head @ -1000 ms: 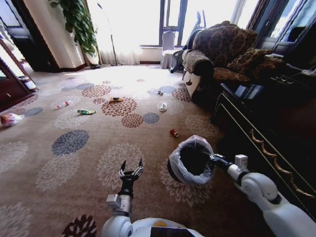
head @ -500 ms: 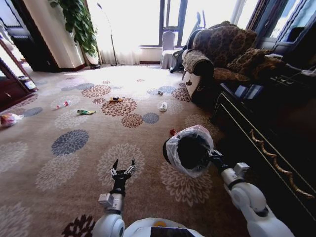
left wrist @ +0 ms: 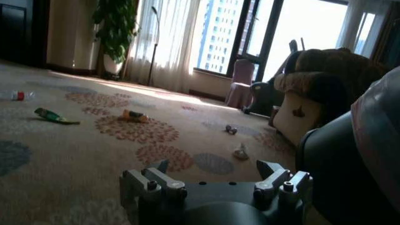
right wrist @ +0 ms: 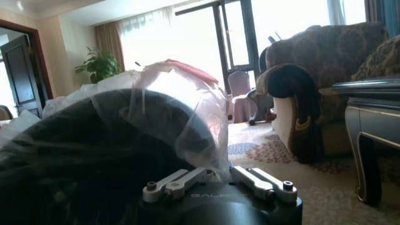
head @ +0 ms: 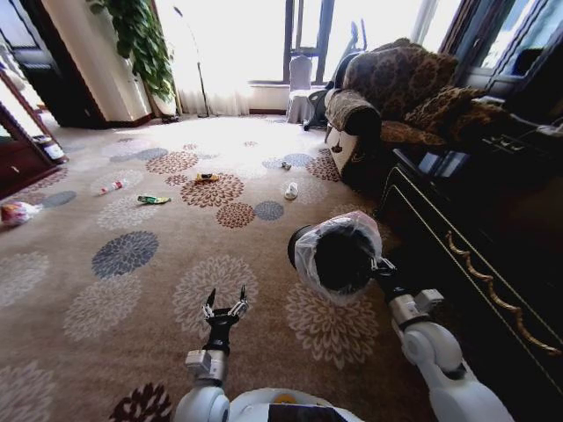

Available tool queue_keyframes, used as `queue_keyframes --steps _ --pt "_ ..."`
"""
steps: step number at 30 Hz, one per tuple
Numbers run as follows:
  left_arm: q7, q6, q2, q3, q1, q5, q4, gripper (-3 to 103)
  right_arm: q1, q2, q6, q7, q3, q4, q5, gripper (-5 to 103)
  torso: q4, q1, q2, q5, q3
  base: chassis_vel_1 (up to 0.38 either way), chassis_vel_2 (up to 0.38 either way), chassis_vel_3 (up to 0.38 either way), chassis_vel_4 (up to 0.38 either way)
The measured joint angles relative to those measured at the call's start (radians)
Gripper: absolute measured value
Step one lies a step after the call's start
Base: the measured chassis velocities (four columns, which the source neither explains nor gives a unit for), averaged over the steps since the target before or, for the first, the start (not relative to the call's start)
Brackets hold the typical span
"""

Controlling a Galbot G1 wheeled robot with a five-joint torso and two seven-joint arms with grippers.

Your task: Pick up the trash from the ground and place it into the trash bin.

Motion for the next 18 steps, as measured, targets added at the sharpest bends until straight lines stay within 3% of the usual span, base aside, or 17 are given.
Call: queue_keyframes --steps 8,18 --pt "0.000 -0.005 -0.008 0.012 -0.001 0.014 0.025 93 0.011 -0.013 0.026 0.000 -0.003 -0.020 0.003 0 0.0000 0.000 0.000 0.0001 0.000 -0.148 0.145 0.153 -0.150" --pt "0.000 -0.006 -0.014 0.023 -0.007 0.019 0.039 93 0.016 -0.036 0.031 0.000 -0.004 -0.016 0.021 0 0.0000 0.000 0.000 0.0013 0.000 -0.281 0.294 0.279 -0.288"
